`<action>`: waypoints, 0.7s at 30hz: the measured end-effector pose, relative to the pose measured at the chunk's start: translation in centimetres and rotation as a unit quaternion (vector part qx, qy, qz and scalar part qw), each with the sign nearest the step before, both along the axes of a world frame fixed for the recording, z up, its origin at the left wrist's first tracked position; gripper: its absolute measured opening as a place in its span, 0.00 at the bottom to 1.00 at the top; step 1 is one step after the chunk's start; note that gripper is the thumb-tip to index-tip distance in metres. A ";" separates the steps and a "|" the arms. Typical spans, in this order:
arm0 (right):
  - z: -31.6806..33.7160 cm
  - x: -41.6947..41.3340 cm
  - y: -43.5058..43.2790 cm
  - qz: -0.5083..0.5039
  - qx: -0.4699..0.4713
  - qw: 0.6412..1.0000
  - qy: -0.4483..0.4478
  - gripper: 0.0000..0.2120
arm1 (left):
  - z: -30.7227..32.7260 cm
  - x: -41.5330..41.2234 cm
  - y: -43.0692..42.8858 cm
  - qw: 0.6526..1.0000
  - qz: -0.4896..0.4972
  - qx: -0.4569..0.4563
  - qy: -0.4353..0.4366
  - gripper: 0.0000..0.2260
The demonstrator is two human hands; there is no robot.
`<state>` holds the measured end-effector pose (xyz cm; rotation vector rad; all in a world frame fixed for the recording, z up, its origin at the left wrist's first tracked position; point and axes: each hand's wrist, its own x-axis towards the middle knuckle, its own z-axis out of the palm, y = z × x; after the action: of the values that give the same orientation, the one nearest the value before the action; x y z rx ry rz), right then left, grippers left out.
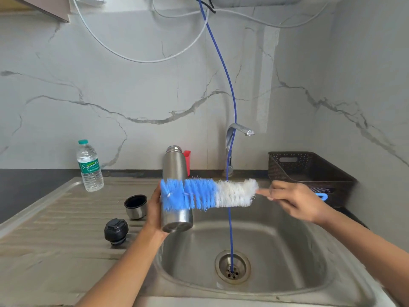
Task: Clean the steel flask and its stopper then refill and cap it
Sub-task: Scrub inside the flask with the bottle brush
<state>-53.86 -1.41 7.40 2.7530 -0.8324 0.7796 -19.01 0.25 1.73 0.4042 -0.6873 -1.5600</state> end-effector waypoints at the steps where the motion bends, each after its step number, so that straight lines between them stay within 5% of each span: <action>1: 0.4 0.6 -0.9 -0.015 -0.002 1.000 -0.009 0.26 | 0.0 0.0 -0.3 1.000 -0.014 0.001 0.025 0.26; 7: 1.5 3.6 -4.5 -0.070 0.004 0.996 -0.058 0.23 | -1.3 1.1 -0.7 0.999 -0.039 -0.010 0.015 0.37; 11: -0.3 2.2 -1.7 -0.023 0.003 0.999 -0.026 0.24 | -0.9 1.0 -0.8 1.000 0.003 -0.027 0.012 0.26; 14: -1.6 0.0 1.6 0.012 0.012 1.000 0.004 0.29 | 0.2 0.4 -0.2 0.997 -0.036 -0.048 0.042 0.34; 19: 0.0 1.0 -0.2 0.008 -0.009 1.000 0.004 0.28 | 0.4 0.3 0.3 0.990 -0.077 -0.107 0.044 0.25; 21: 0.9 2.6 -2.3 -0.031 -0.024 0.999 -0.033 0.27 | -0.4 0.6 0.1 0.995 -0.081 -0.029 0.045 0.24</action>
<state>-51.30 -3.75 8.32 2.6600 -0.8941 0.8723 -18.36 0.33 1.35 0.2380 -0.7064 -1.6961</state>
